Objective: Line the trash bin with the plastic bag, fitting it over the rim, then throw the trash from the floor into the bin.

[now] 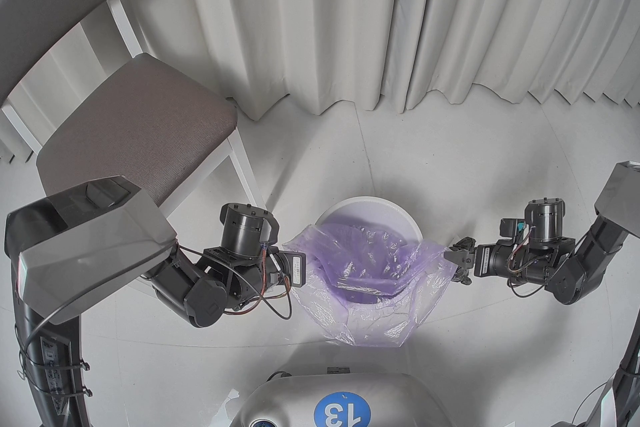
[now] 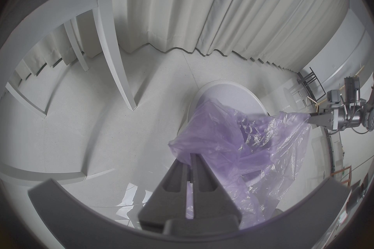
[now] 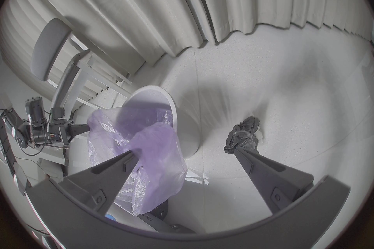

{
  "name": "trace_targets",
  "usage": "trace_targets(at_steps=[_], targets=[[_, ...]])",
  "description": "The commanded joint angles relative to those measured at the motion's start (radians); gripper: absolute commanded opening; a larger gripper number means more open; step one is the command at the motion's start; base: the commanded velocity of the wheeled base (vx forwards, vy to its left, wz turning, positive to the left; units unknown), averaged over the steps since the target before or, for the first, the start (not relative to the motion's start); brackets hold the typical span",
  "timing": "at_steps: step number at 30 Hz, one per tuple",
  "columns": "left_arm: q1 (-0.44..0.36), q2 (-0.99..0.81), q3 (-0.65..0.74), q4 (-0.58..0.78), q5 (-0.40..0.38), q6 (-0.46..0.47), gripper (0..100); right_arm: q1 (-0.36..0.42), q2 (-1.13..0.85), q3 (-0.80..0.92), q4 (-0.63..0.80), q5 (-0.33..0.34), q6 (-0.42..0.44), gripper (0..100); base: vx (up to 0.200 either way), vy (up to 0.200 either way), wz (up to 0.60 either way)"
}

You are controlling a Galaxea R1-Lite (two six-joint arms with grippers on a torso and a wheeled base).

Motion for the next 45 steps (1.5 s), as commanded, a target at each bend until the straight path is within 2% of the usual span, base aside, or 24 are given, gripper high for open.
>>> trace_targets(at_steps=[1, 9, 10, 21, 30, 33, 39, 45], targets=[[-0.001, -0.003, 0.001, -0.002, 0.001, 0.000, 0, -0.007, -0.091, 0.021, 0.002, 0.001, -0.011, 100, 0.000, 0.000, 0.00], [-0.023, -0.015, 0.011, 0.000, 0.001, 0.000, 0, 0.028, -0.186, 0.078, -0.013, 0.001, -0.017, 100, 0.000, 0.000, 0.00], [-0.023, -0.017, 0.016, -0.002, 0.003, 0.000, 100, 0.033, -0.186, 0.086, -0.021, 0.001, -0.018, 100, 0.000, 0.000, 0.00], [-0.001, -0.086, 0.113, -0.095, 0.001, 0.000, 100, 0.039, -0.203, 0.156, -0.136, 0.001, -0.035, 100, 0.000, 0.000, 0.00], [-0.004, -0.141, 0.136, -0.098, 0.001, 0.003, 100, 0.052, -0.249, 0.165, -0.110, -0.001, -0.049, 100, 0.000, 0.000, 0.00], [-0.004, -0.181, 0.137, -0.097, 0.001, 0.003, 100, 0.052, -0.264, 0.096, -0.025, -0.001, -0.113, 100, 0.000, 0.000, 0.00], [-0.009, -0.293, 0.180, -0.097, 0.001, 0.006, 100, 0.074, -0.300, -0.144, 0.288, -0.003, -0.126, 100, 0.000, 0.000, 0.00], [-0.012, -0.399, 0.248, -0.098, -0.001, 0.004, 100, 0.089, -0.266, -0.255, 0.366, -0.004, -0.127, 100, 0.000, 0.000, 0.00]])
